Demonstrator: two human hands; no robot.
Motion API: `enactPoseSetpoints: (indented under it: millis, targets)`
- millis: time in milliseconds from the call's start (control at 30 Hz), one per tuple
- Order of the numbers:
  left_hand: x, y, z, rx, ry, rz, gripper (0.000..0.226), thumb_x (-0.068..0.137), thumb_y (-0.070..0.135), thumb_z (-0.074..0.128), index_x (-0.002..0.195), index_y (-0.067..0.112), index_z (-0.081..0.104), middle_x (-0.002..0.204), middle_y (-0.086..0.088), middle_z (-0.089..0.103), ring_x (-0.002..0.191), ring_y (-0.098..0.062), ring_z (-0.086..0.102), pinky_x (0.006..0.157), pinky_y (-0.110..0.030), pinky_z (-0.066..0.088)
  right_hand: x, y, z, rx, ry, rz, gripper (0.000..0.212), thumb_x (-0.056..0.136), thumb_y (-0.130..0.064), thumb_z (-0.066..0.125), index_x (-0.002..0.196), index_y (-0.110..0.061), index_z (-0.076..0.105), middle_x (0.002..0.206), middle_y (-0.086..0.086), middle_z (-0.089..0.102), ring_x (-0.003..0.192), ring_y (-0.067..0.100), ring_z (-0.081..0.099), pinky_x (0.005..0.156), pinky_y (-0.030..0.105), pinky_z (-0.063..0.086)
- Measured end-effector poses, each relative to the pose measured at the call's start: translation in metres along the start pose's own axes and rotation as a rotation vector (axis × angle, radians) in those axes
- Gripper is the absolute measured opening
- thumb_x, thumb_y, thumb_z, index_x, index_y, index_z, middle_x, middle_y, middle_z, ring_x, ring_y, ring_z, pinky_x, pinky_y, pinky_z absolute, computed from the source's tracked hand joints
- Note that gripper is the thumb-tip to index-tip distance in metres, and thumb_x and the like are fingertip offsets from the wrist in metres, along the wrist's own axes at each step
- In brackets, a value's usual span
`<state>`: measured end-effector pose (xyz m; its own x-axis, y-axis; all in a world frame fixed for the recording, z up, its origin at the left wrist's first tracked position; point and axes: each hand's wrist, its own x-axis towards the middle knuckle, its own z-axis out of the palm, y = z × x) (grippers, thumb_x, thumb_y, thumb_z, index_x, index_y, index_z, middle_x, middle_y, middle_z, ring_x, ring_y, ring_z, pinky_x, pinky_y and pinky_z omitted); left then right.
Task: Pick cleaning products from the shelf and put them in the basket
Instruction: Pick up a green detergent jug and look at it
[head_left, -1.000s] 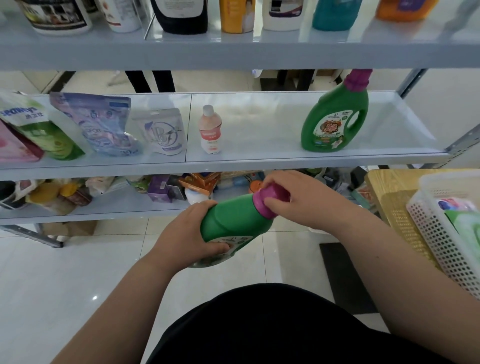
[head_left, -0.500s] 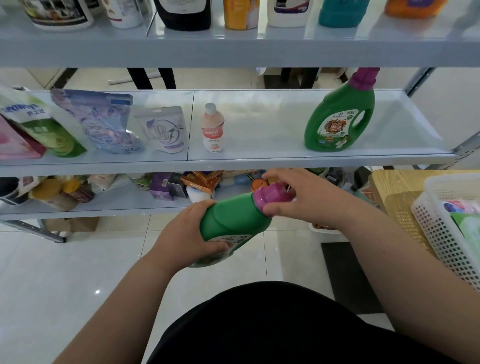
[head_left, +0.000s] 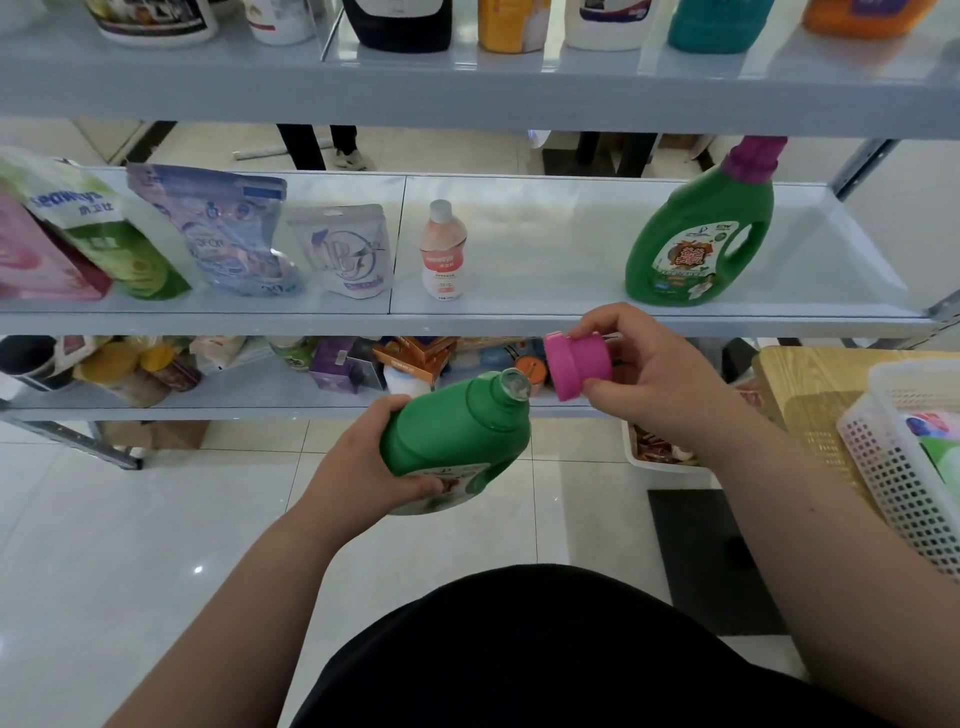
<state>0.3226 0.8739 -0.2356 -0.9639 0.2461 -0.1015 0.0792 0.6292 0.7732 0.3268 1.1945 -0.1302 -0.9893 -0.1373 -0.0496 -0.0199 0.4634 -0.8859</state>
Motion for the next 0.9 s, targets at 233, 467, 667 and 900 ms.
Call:
enactPoseSetpoints:
  millis: [233,467,667,900]
  targets:
    - [0.001,0.001,-0.005,0.059,-0.004,0.034,0.083,0.06,0.038,0.094,0.128,0.049,0.047,0.116,0.024,0.06,0.105,0.0,0.058,0.083,-0.03,0.052,0.002,-0.005,0.016,-0.178,-0.066,-0.157,0.053,0.076,-0.003,0.078,0.116,-0.034,0.064,0.118,-0.013,0.06,0.105,0.01,0.061,0.087,0.027,0.056]
    - [0.005,0.009,-0.014,0.182,-0.015,0.084,0.087,0.057,0.046,0.093,0.133,0.045,0.05,0.117,0.022,0.059,0.107,-0.008,0.055,0.087,-0.029,0.047,0.007,-0.008,0.024,-0.369,-0.151,-0.276,0.049,0.078,-0.008,0.078,0.12,-0.029,0.065,0.123,-0.01,0.06,0.116,0.011,0.055,0.096,0.033,0.052]
    - [0.009,0.016,-0.025,0.293,-0.032,0.109,0.091,0.056,0.057,0.085,0.138,0.042,0.05,0.124,0.017,0.059,0.111,-0.01,0.051,0.09,-0.03,0.044,0.013,-0.004,0.024,-0.446,-0.164,-0.275,0.051,0.077,-0.017,0.08,0.123,-0.035,0.065,0.119,-0.017,0.061,0.109,0.004,0.056,0.087,0.016,0.047]
    - [0.007,0.015,-0.028,0.313,-0.095,0.077,0.095,0.055,0.058,0.085,0.14,0.045,0.045,0.118,0.024,0.049,0.105,-0.004,0.045,0.085,-0.025,0.039,0.012,-0.003,0.023,-0.404,-0.206,-0.337,0.047,0.075,-0.006,0.079,0.116,-0.028,0.068,0.119,-0.014,0.064,0.115,0.01,0.059,0.095,0.029,0.052]
